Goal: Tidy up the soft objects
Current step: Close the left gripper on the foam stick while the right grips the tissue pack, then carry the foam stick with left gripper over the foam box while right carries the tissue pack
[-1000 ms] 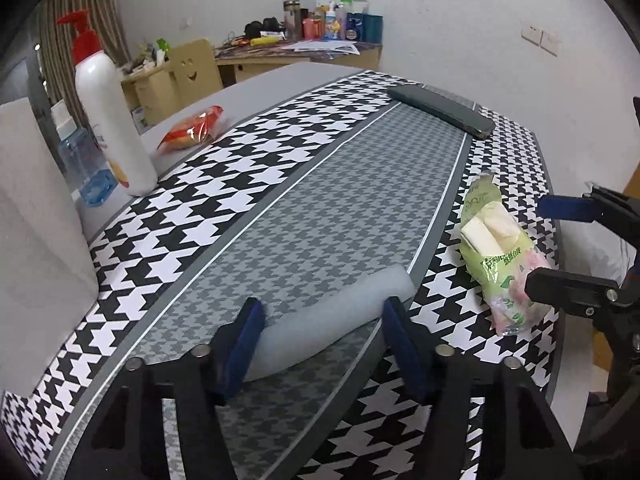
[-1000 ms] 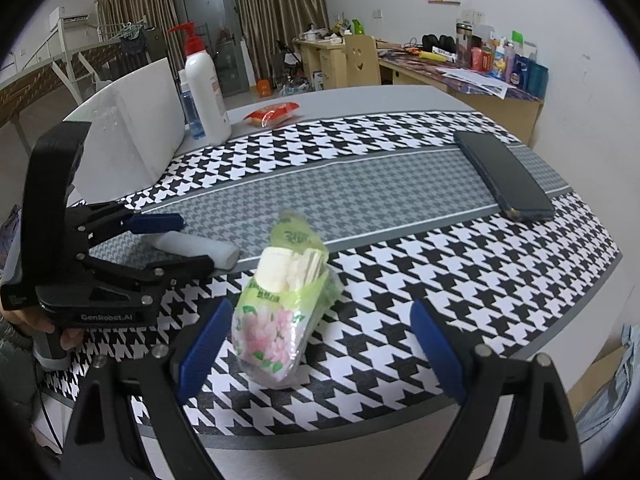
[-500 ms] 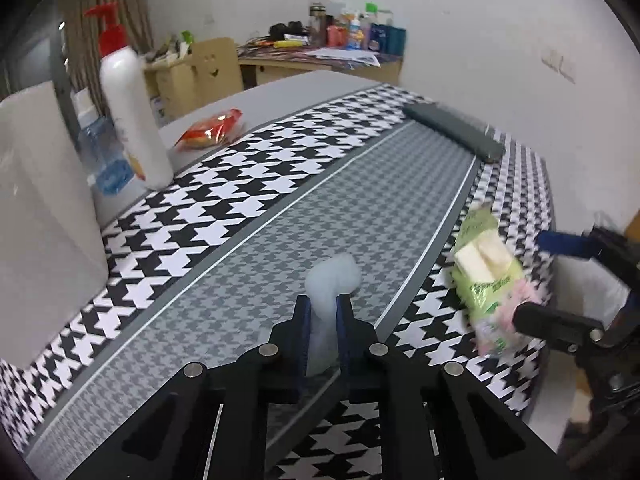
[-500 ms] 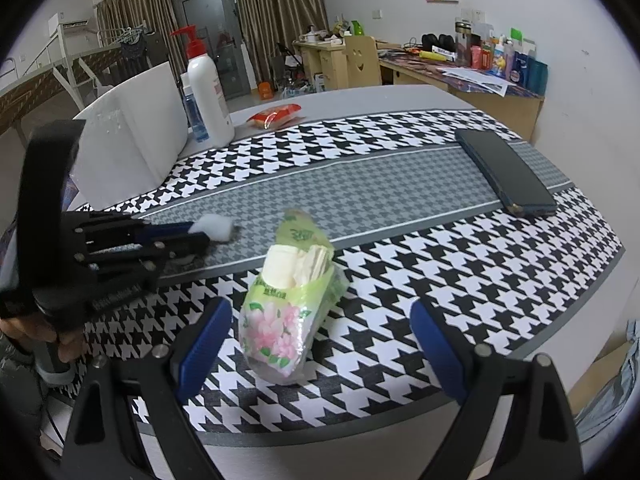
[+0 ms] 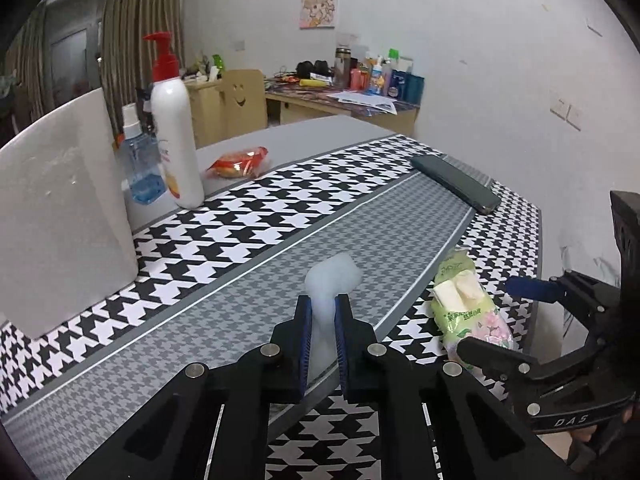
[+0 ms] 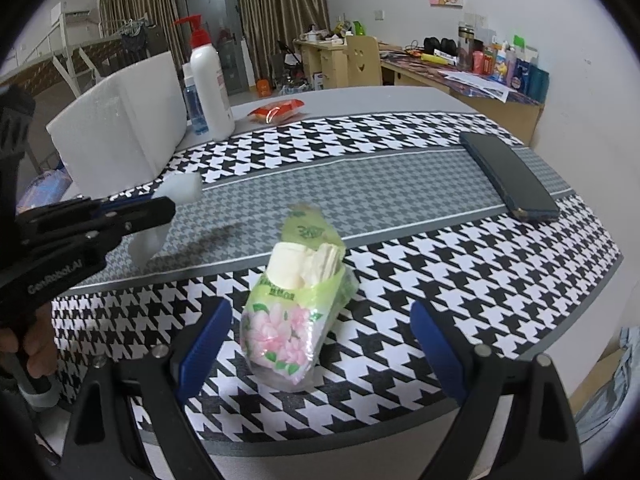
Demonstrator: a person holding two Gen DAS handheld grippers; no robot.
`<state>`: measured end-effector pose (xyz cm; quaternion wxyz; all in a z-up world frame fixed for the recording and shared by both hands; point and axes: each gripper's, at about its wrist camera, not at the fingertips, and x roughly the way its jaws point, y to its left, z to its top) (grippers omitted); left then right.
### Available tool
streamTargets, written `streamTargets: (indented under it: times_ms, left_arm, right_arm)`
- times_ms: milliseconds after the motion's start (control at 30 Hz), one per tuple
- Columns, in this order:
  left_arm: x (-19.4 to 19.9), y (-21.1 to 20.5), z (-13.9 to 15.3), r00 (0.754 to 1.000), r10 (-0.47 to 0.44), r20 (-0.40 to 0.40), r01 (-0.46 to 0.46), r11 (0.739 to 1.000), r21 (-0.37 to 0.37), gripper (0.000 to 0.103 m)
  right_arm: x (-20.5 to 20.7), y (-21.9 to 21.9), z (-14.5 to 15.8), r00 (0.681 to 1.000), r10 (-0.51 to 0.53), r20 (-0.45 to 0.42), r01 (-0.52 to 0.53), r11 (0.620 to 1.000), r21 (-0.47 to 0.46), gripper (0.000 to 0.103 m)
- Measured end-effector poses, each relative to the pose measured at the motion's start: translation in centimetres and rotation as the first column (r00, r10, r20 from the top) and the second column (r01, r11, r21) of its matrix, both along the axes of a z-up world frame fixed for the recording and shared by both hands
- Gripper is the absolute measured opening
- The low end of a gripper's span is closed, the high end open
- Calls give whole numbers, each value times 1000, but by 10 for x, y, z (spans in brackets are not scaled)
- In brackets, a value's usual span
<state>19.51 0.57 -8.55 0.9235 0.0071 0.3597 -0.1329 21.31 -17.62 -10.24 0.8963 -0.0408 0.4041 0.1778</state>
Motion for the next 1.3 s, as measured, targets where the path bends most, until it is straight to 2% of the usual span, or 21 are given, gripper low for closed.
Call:
streamTargets:
  times_ms: [67,133,233,300,367,433,467,500,533,833,1300]
  left_arm:
    - [-1,3,0,1000,22,8,-22,1000,3,12]
    - [-1,4,0,1000,29,7,-29,1000,-3,12]
    - [-3,4,0,1000,24,21,-24,1000,8,12]
    - [-4,4,-2,999,28,23,-28,1000,14,12]
    - [-5,4,-3,999,30,17,-31,999,8,12]
    - [-5,4,-2,999,30,22,-30,1000,8,12]
    - [-6,4,-1,999,31,26,-31,999,9,12]
    - [-6,4,-1,999,32,29,-32,999,10,12]
    - [-7,4,0,999,35,31,-35,999,10,12]
    - [-12,6,7,997,55,46,-55,998,-2,12]
    - [-32,0,33,991,88,102,-86,996,-18,12]
  right_arm:
    - [-1,1,0,1000,-5,8,5,1000,-2,91]
    - [-1,3,-1,1000,-4,11,4,1000,-12,77]
    - [2,3,-5,1000,-6,-24,6,1000,-11,64]
    - [1,3,-6,1000,-4,-30,4,1000,-8,62]
    - [0,5,-6,1000,4,-26,-4,1000,-9,56]
    - [0,6,-7,999,12,-32,-12,1000,-5,42]
    - [1,5,-7,999,8,-37,-8,1000,-2,39]
    - [1,5,-8,999,8,-46,-8,1000,0,30]
    - [2,4,-8,999,8,-53,-7,1000,6,28]
    - [2,-2,5,1000,-10,-8,10,999,31,26]
    - [2,-3,36,995,20,94,-27,997,70,26]
